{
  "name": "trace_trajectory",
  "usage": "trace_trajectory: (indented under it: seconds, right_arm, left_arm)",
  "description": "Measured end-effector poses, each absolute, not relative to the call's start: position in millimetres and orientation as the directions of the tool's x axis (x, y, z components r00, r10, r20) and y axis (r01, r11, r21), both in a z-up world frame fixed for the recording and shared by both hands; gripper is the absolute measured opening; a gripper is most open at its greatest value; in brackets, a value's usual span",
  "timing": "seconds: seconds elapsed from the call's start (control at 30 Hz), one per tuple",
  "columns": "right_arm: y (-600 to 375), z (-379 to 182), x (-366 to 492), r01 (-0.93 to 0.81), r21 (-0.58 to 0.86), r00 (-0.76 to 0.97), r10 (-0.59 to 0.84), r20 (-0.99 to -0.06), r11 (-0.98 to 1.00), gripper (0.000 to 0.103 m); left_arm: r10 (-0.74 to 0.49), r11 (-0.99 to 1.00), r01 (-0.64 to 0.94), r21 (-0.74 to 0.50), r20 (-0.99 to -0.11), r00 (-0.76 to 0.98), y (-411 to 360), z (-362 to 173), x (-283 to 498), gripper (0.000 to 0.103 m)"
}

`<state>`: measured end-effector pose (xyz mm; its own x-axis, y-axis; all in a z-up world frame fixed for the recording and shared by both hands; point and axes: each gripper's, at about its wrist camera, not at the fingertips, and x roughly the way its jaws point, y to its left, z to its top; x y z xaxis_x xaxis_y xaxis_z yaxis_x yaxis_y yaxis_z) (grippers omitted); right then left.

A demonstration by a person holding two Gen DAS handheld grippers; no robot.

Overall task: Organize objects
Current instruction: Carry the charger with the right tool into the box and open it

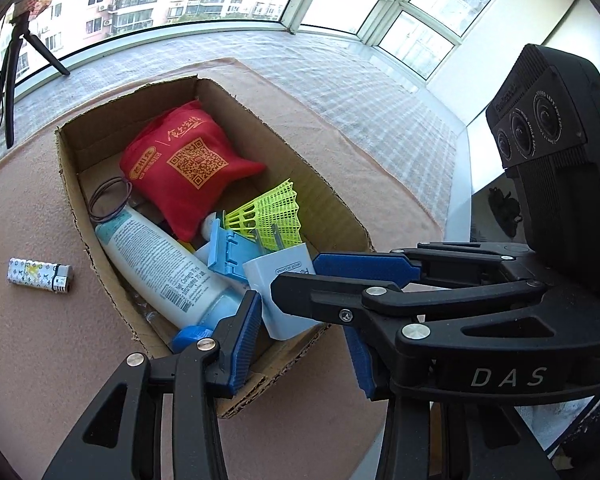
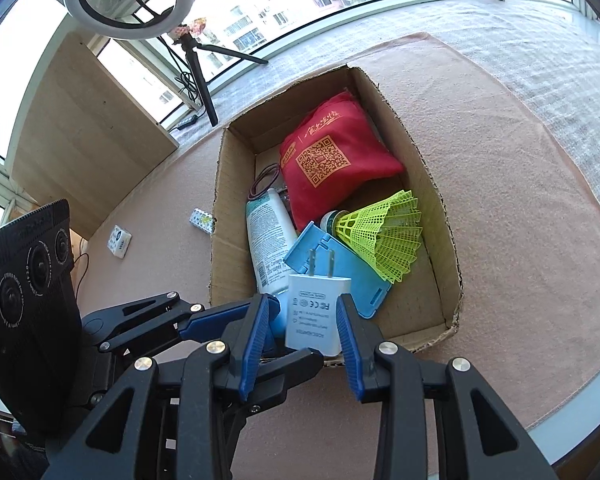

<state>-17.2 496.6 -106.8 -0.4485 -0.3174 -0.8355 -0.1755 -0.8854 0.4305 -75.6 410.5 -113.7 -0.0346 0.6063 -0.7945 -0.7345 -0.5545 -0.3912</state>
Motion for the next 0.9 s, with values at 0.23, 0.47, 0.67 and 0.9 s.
trace_trajectory:
  seconds: [0.23, 0.47, 0.67, 0.9]
  right_arm:
    - [492.5, -106.4, -16.0, -0.189, 0.428, -0.453, -0.308, -0.837, -0.884, 0.040]
    - [483.0, -100.4, -16.7, -0.185, 0.427, -0.469, -0.303, -0.830, -0.885, 0.047]
    - [465.6, -93.8, -17.8, -0.159, 0.441, -0.484, -0.319, -0.815, -0.884, 0.047]
    - [428.7, -88.6, -31.0, -0.092, 0.455, -0.479, -0.361, -0.800, -0.886, 0.047]
  left_arm:
    - [0.605, -0.559, -0.737, -0.380, -0.795, -0.049, 399.0, -107.7, -73.6, 0.047]
    - [0.605, -0.579, -0.723, -0.378, -0.793, -0.070, 376.1, -101.8, -70.5, 0.047]
    - [0.597, -0.624, -0.686, -0.374, -0.794, -0.110, 340.3, -97.7, -72.0, 0.047]
    - [0.585, -0.711, -0.584, -0.393, -0.790, -0.181, 270.2, -94.0, -76.5, 0.047]
